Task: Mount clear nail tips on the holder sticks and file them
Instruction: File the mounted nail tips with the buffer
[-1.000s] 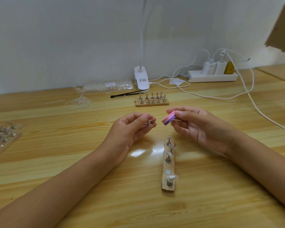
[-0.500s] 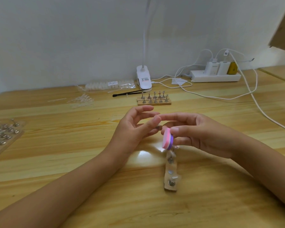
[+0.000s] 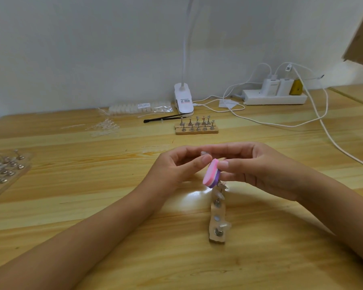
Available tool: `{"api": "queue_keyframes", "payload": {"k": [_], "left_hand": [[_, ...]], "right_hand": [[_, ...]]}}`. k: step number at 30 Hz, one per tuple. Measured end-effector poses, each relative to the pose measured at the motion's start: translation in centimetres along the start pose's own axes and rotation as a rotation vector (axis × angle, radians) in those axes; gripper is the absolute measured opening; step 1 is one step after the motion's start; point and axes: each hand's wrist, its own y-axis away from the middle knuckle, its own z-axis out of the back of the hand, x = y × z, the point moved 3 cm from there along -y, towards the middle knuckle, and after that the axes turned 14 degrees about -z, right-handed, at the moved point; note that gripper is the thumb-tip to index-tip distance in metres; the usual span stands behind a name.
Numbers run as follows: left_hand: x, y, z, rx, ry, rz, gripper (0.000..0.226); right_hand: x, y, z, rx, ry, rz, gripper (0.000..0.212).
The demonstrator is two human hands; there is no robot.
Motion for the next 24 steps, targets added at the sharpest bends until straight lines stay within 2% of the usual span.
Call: {"api": "queue_keyframes", "payload": {"k": [11,15,18,24], "left_hand": [[0.1,-0.1,0.2,-0.024,0.009,0.047,0.035],[0.2,-0.1,0.3,-0.029,0.030,0.053,0.035],[0.3,-0.2,0.3,-0.029,0.051,0.046,0.026],[0.2,-0.2,0.2,0.007,0.042,0.029,0.014]], "right_hand": [[0.0,0.0,0.1,-0.040,0.133,0.006,0.041],[0.0,0.0,0.1,-0.056,0.109,0.018,0.046],[-0.1,-0.1,0.4,-0.133,0.085,0.046,0.047],[-0.3,-0.3,1.1,-0.343,0.035,0.140,0.031]]}}
